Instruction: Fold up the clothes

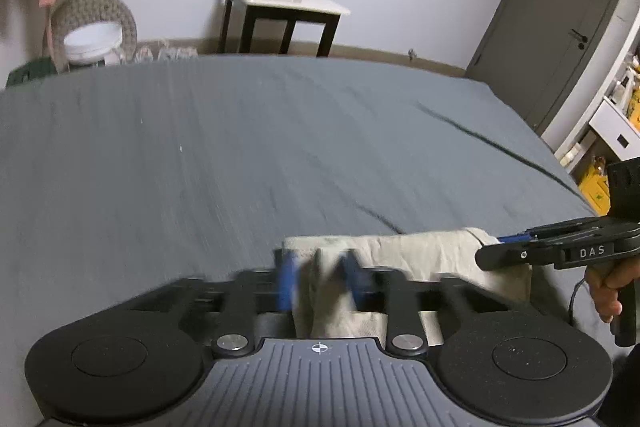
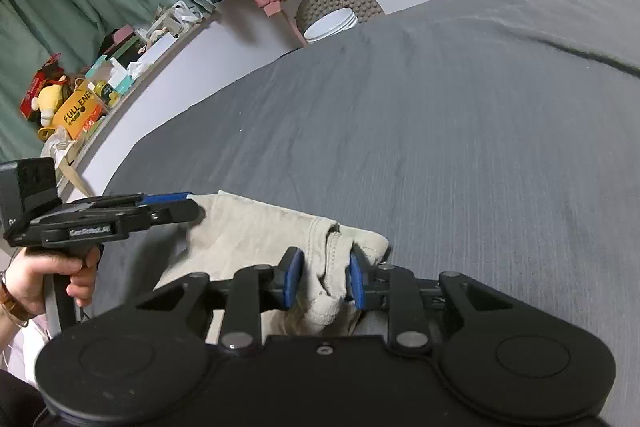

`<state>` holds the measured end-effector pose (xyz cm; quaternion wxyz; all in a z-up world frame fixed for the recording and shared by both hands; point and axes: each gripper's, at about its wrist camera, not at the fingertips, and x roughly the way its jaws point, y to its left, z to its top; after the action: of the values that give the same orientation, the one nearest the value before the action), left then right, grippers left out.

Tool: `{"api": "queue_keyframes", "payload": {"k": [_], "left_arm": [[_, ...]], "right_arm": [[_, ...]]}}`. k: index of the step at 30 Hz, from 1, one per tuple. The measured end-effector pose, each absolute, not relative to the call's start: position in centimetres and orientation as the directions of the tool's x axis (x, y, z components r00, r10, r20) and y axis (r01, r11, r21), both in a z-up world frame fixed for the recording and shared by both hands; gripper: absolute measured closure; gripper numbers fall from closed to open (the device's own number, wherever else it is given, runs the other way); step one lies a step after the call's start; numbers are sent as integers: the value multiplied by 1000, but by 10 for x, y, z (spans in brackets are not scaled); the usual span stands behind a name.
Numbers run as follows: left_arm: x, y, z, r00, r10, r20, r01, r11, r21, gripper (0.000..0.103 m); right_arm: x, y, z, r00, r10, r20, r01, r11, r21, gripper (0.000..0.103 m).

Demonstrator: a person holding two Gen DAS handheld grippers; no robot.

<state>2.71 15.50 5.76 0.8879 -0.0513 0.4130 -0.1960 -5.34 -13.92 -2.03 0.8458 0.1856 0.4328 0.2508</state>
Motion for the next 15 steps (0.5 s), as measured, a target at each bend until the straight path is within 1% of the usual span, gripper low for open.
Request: {"api": "queue_keyframes", "payload": {"k": [2,6,11,12,15], "left_arm": [[25,155,52,588,-387,-710,285,921,-266,99],[24,144,49,618,-355,-701,275,933,-231,99],[27,132,44,598,-297,-744,272,949,-160,99],[25,133,47,599,-298,-743,267,949,-165,98],[19,142,58,601,-314,-735,248,947,-202,98]], "right_arm": [[-53,-137,-20,502,580,-642,-268,810,522,77],[-53,-132,-20,507,569,-647,-276,819,504,77],[-52,-126,-19,514,556,-653,-286,829,480,78],[-52,-124,-19,516,553,-654,-288,831,475,77],[-54,-125,-12,533,538,-653,-302,842,447,69]]}}
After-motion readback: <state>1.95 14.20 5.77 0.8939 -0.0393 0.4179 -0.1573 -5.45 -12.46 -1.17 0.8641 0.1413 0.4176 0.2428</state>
